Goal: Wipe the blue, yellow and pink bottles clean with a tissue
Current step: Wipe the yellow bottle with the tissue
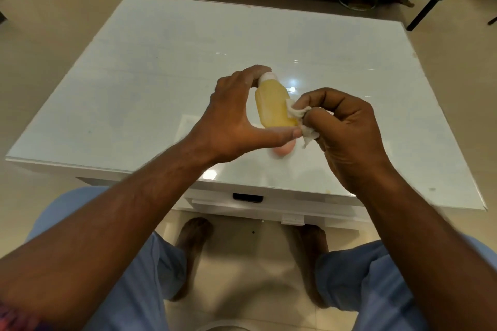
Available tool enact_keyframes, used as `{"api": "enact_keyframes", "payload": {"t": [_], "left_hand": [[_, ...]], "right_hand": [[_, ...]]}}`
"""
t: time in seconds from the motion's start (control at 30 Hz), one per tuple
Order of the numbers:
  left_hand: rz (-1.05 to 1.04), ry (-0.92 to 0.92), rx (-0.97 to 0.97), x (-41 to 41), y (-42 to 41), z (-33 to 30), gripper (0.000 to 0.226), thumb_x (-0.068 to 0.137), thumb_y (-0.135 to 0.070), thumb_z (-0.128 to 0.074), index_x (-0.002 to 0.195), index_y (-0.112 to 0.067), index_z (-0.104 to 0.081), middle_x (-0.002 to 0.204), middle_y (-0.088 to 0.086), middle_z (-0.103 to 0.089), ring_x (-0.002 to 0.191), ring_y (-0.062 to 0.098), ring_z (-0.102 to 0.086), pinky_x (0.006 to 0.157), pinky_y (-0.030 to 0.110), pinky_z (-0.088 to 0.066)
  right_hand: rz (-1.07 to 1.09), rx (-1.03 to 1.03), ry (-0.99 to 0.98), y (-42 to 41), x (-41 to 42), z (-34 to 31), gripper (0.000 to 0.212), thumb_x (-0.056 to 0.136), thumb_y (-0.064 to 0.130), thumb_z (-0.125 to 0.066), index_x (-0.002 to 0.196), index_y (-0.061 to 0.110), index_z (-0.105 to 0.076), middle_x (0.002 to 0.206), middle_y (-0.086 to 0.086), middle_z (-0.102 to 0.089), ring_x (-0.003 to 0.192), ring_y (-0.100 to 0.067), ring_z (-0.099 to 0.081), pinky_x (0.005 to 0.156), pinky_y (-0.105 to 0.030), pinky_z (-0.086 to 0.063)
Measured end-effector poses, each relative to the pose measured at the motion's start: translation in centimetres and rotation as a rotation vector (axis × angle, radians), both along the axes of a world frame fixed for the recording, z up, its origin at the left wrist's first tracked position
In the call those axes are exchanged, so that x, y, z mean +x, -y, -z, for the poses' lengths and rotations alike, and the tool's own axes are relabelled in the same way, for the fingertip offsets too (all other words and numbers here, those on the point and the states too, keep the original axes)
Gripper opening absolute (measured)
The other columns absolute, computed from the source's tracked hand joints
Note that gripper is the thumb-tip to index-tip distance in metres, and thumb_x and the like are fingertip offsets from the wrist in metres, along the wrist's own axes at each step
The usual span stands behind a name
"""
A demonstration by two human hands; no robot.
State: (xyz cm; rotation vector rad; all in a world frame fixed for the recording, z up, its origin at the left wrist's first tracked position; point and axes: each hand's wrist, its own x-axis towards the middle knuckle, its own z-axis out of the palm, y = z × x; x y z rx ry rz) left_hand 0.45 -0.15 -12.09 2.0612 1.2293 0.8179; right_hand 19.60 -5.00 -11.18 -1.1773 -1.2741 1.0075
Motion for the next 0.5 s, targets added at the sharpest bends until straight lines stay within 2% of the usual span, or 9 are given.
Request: {"api": "enact_keyframes", "payload": {"t": [0.1, 0.2, 0.3, 0.37, 0.43, 0.5], "left_hand": [[0.006, -0.088, 0.057, 0.18, 0.07, 0.05, 0.113, 0.056, -0.082, -0.067, 0.15, -0.031, -0.031, 0.144, -0.008, -0.042, 0.129, 0.012, -0.036, 0.106, 0.041, -0.044], [0.008, -0.038, 0.044, 0.28, -0.1, -0.09, 0.123, 0.057, -0.079, -0.07, 0.157, -0.023, -0.025, 0.148, -0.003, -0.041, 0.132, 0.012, -0.041, 0.107, 0.034, -0.046], [0.028, 0.227, -0.099, 0.52, 0.02, 0.21, 0.125, 0.059, -0.059, -0.088, 0.159, -0.021, -0.022, 0.149, -0.003, -0.041, 0.131, 0.014, -0.053, 0.107, 0.032, -0.051], [0.021, 0.34, -0.165, 0.72, 0.08, 0.12, 0.117, 0.062, -0.046, -0.092, 0.157, -0.021, -0.028, 0.147, -0.004, -0.045, 0.13, 0.015, -0.056, 0.106, 0.032, -0.051], [0.037, 0.34, -0.157, 0.67, -0.09, -0.15, 0.108, 0.064, -0.047, -0.091, 0.153, -0.019, -0.036, 0.146, -0.005, -0.049, 0.13, 0.01, -0.056, 0.107, 0.029, -0.05], [0.117, 0.205, -0.077, 0.49, -0.2, -0.15, 0.107, 0.062, -0.056, -0.089, 0.15, -0.02, -0.041, 0.143, -0.005, -0.051, 0.129, 0.011, -0.055, 0.107, 0.03, -0.051]], "right_hand": [[0.029, -0.095, -0.018, -0.35, 0.18, 0.39, 0.017, 0.083, 0.016, -0.063, 0.087, 0.019, -0.079, 0.088, 0.005, -0.075, 0.088, -0.014, -0.069, 0.078, -0.035, -0.054], [0.015, -0.138, -0.044, -0.31, 0.33, 0.6, 0.015, 0.084, 0.023, -0.073, 0.096, 0.017, -0.079, 0.103, -0.01, -0.077, 0.102, -0.031, -0.073, 0.091, -0.049, -0.061], [-0.019, -0.169, -0.106, -0.16, 0.36, 0.26, 0.013, 0.091, 0.017, -0.076, 0.101, 0.01, -0.076, 0.097, -0.011, -0.074, 0.093, -0.027, -0.075, 0.086, -0.042, -0.062], [-0.04, -0.184, -0.129, -0.12, 0.57, -0.11, 0.008, 0.098, 0.009, -0.07, 0.103, 0.005, -0.075, 0.09, -0.008, -0.074, 0.085, -0.022, -0.073, 0.084, -0.036, -0.058], [0.003, -0.143, -0.093, -0.3, 0.83, -0.28, 0.011, 0.097, 0.01, -0.07, 0.105, 0.007, -0.077, 0.093, -0.008, -0.076, 0.089, -0.024, -0.074, 0.084, -0.036, -0.058], [0.086, -0.059, -0.038, -0.52, 1.02, -0.31, 0.017, 0.093, 0.013, -0.07, 0.105, 0.013, -0.081, 0.102, -0.008, -0.08, 0.099, -0.029, -0.075, 0.09, -0.041, -0.06]]}}
